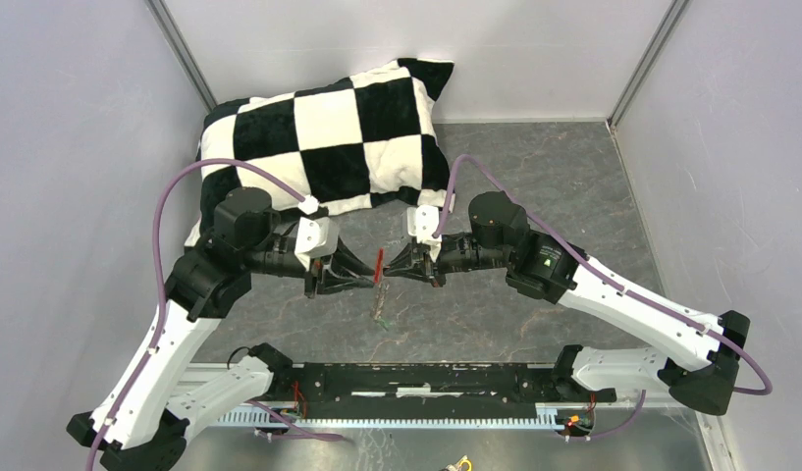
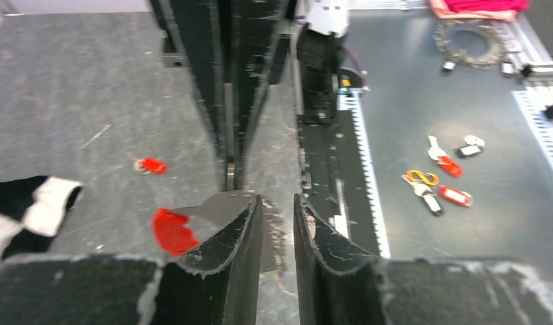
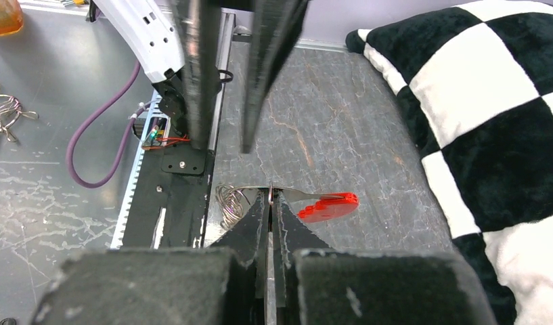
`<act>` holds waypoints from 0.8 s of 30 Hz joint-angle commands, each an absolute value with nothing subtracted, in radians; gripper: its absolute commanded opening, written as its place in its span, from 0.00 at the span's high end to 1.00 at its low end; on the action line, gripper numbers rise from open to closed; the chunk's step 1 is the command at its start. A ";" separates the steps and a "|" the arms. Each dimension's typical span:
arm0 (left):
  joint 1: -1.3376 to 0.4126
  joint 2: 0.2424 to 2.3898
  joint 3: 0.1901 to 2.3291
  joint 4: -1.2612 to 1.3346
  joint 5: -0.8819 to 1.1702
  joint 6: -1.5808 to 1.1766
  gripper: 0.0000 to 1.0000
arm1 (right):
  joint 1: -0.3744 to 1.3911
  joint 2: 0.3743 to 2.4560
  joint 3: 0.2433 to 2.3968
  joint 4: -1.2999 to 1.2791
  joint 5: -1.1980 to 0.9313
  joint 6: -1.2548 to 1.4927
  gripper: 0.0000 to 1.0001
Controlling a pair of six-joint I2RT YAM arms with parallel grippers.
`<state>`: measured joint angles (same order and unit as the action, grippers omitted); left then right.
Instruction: Put the keys on the keyring
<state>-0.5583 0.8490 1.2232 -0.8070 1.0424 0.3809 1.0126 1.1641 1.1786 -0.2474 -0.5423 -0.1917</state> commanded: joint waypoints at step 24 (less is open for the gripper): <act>-0.560 0.922 1.216 -0.735 0.983 0.357 0.73 | 1.017 1.205 1.258 -0.204 -0.605 -0.169 0.99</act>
